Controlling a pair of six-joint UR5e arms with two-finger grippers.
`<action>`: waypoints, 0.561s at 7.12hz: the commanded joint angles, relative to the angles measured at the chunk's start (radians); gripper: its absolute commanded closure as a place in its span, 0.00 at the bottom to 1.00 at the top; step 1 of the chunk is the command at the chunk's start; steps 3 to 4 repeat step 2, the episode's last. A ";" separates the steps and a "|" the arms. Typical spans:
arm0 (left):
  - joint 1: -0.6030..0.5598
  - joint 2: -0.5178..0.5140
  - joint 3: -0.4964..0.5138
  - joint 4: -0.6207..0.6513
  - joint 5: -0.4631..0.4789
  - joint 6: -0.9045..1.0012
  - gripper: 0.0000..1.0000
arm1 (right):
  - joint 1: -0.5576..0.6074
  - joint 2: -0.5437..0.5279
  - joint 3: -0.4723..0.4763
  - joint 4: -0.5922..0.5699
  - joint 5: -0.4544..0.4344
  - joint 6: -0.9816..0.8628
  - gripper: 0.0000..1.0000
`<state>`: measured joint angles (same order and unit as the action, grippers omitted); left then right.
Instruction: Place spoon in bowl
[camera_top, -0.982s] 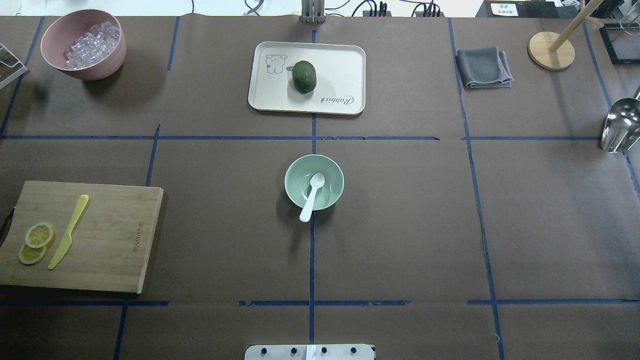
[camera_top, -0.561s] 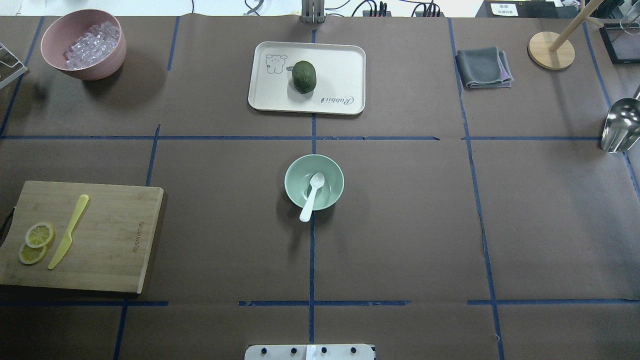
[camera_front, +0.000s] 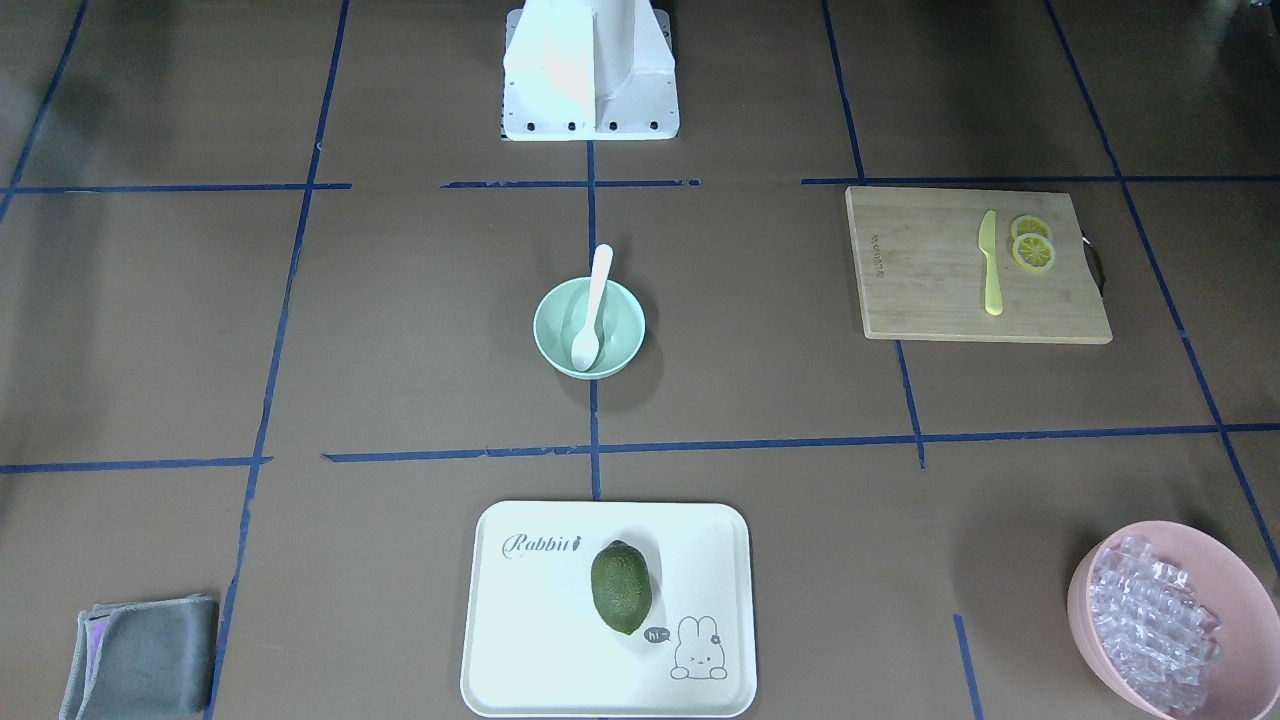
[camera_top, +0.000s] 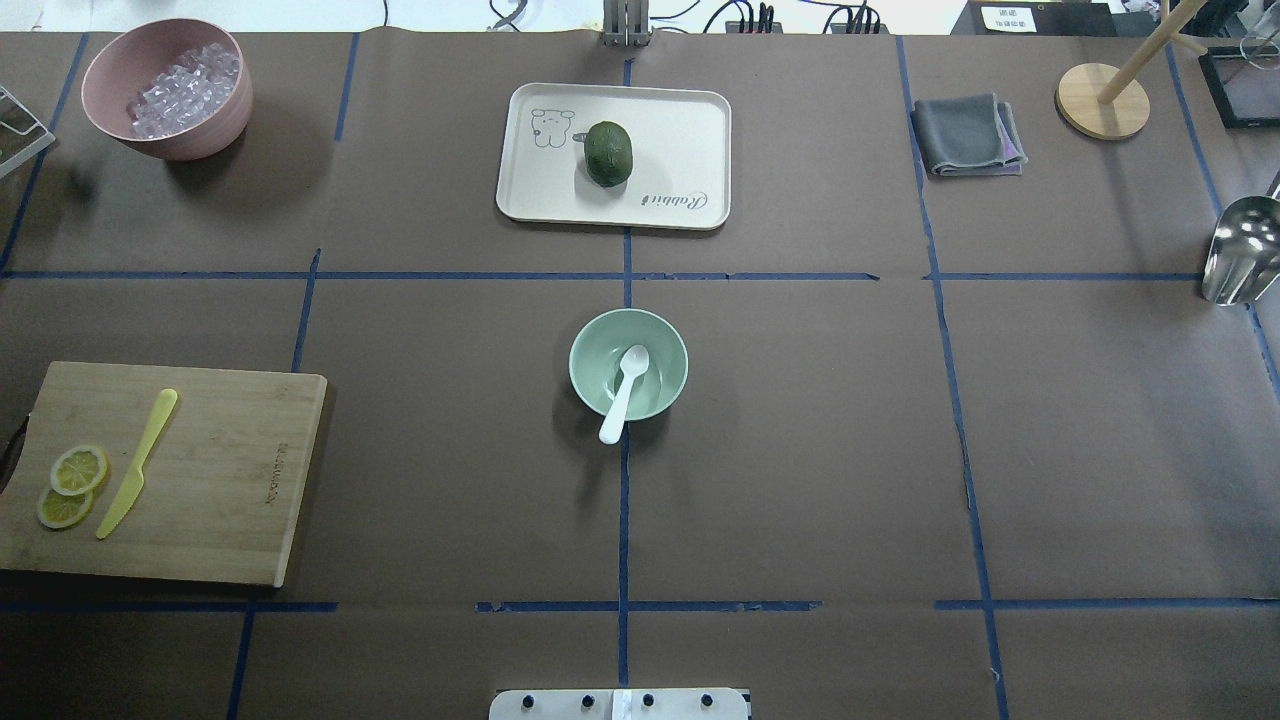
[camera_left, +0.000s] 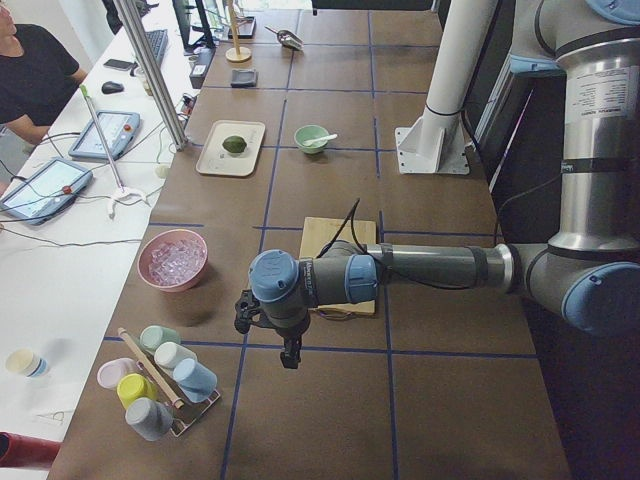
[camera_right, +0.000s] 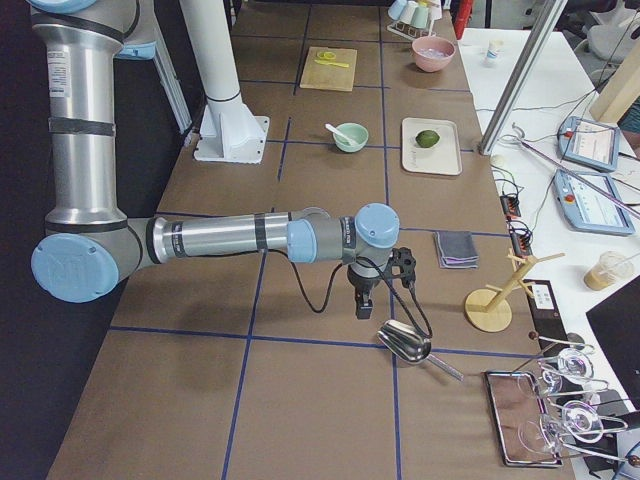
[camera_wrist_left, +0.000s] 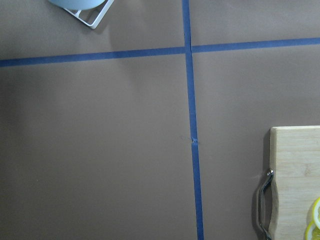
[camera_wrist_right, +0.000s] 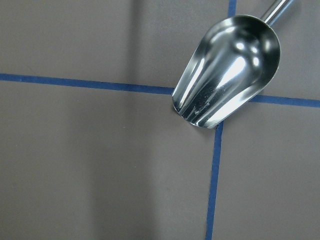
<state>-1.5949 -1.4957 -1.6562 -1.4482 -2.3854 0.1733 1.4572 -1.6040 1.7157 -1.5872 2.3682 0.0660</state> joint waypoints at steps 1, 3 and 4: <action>0.001 0.002 0.000 -0.006 0.000 0.000 0.00 | 0.000 -0.002 -0.005 0.001 -0.003 0.000 0.00; 0.001 0.002 0.000 -0.009 0.000 0.000 0.00 | 0.000 -0.001 -0.007 0.001 -0.004 0.000 0.00; 0.001 0.002 0.000 -0.009 0.000 0.000 0.00 | 0.000 -0.001 -0.007 0.001 -0.004 0.000 0.00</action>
